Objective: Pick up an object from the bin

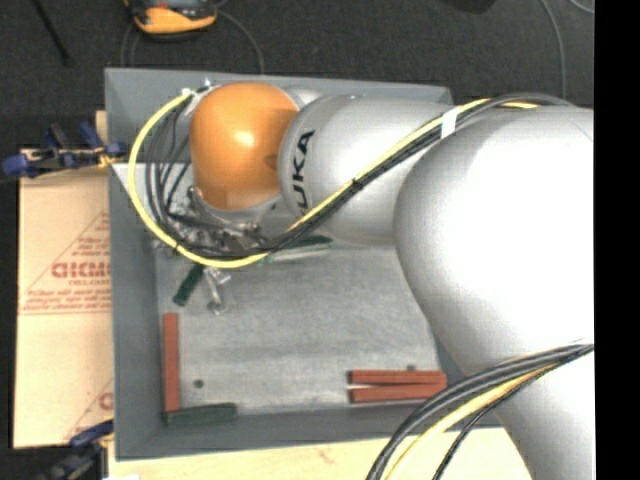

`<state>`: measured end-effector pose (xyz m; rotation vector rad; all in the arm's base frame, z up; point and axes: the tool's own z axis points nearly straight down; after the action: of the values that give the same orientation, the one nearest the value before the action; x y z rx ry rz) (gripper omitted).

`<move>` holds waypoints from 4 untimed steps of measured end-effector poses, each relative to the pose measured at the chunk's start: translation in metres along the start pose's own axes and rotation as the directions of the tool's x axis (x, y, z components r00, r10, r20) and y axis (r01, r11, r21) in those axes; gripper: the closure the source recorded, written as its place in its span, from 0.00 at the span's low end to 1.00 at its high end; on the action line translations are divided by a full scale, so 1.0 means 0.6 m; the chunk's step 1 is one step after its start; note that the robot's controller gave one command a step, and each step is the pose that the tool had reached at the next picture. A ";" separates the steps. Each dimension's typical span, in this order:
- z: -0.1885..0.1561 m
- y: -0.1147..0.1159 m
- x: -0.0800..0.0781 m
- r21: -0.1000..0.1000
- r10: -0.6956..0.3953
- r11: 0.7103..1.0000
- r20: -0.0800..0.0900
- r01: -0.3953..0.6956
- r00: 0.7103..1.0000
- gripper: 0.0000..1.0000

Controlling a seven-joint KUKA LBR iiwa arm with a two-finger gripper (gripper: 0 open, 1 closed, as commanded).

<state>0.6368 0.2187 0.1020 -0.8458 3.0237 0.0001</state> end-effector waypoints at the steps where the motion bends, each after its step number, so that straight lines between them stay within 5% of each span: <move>1: -0.029 0.011 -0.022 0.001 -0.105 0.995 0.004 0.105 0.995 0.00; 2: 0.045 -0.008 -0.005 0.004 -0.405 0.915 0.005 0.404 0.915 0.00; 3: 0.049 0.014 -0.010 0.002 -0.423 0.906 0.008 0.423 0.906 1.00; 4: 0.049 0.013 -0.010 0.002 -0.422 0.906 0.007 0.422 0.906 1.00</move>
Offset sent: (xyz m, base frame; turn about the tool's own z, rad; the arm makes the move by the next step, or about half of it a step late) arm 0.0023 -0.0037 -0.0320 -0.4196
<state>0.6375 0.2286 0.0725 -1.4764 2.7628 0.0022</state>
